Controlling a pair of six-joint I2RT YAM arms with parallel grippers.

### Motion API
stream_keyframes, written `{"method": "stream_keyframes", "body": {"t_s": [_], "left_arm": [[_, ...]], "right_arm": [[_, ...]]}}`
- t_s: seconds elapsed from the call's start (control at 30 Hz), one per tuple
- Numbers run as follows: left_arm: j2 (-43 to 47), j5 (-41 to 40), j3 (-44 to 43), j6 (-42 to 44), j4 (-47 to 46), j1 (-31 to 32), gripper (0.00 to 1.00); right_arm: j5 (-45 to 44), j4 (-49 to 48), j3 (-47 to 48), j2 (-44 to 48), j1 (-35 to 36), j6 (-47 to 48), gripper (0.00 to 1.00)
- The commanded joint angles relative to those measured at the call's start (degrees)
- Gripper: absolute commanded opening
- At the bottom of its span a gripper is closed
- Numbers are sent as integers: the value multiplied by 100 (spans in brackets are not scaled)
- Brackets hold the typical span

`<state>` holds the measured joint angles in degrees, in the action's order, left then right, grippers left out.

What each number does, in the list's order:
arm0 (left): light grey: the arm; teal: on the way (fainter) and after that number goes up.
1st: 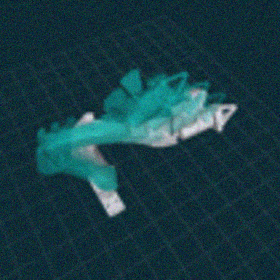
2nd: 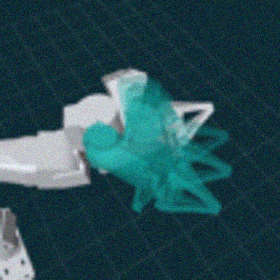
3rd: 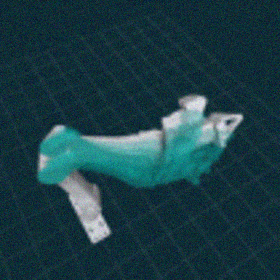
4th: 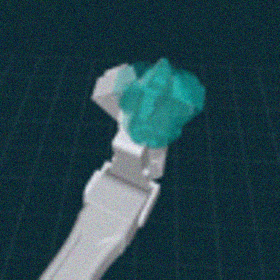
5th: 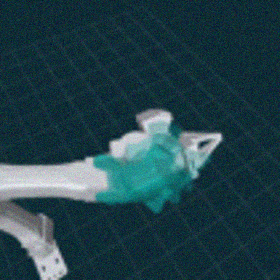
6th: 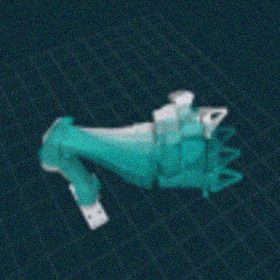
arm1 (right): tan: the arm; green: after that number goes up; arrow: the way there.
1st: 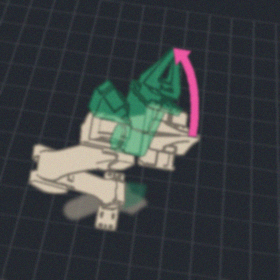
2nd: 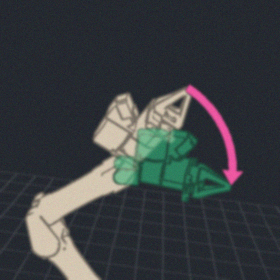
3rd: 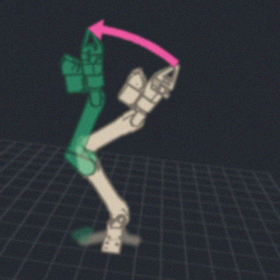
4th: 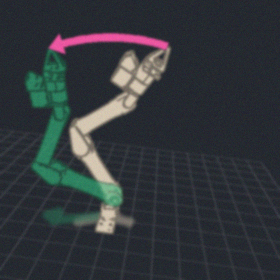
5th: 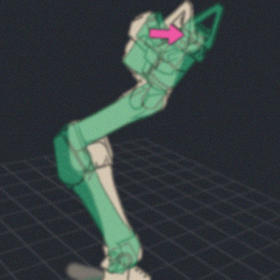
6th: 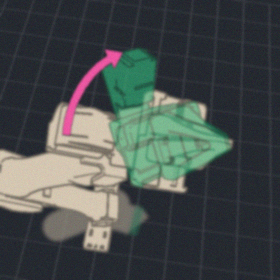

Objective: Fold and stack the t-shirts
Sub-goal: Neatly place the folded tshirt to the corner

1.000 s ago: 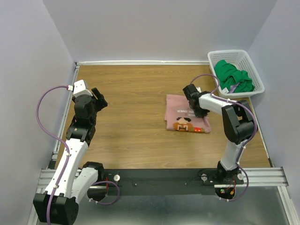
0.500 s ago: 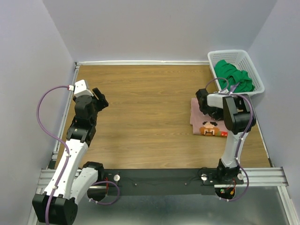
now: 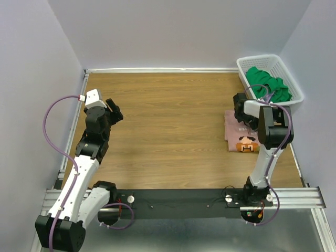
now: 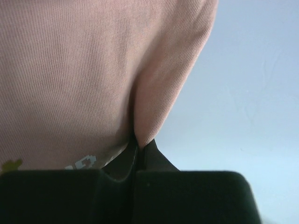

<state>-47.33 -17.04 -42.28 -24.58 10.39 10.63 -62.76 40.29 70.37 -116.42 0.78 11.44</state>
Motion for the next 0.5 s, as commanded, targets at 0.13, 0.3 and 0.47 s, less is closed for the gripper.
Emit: {"method": "stream_keyframes", "body": {"t_s": [0.13,0.3,0.47], "left_arm": [[-39,-107,53,58,-73,27,73],[22,-107,53,58,-73,27,73],[84,-89,62,50,-73,27,73]], "right_arm": [[140,-725,-111,707,-798,-414,34],[466,-681,-365,1446,-719,-730,68],[1186,-67,-559,2315,-684,-1776,76]]}}
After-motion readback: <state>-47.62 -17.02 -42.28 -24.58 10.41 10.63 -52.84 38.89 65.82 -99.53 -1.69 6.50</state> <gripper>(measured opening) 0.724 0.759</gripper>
